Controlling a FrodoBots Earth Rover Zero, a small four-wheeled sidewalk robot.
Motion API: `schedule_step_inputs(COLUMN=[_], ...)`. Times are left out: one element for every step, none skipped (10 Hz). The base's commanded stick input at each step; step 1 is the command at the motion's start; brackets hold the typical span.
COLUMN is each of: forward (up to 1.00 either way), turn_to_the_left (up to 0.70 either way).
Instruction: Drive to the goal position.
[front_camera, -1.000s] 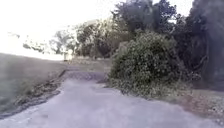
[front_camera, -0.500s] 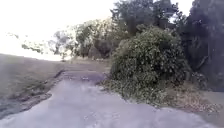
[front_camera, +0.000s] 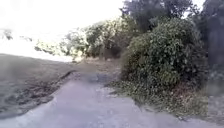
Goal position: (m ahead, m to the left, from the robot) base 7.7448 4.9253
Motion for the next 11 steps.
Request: schedule_step_inputs(forward=[0.00,0.00,0.00,0.00,0.00,0.00,0.00,0.00,0.00,0.00,0.00], turn_to_the_left=[0.85,0.85,0.85,0.85,0.69,0.19,0.00,0.85,0.85,0.85,0.85])
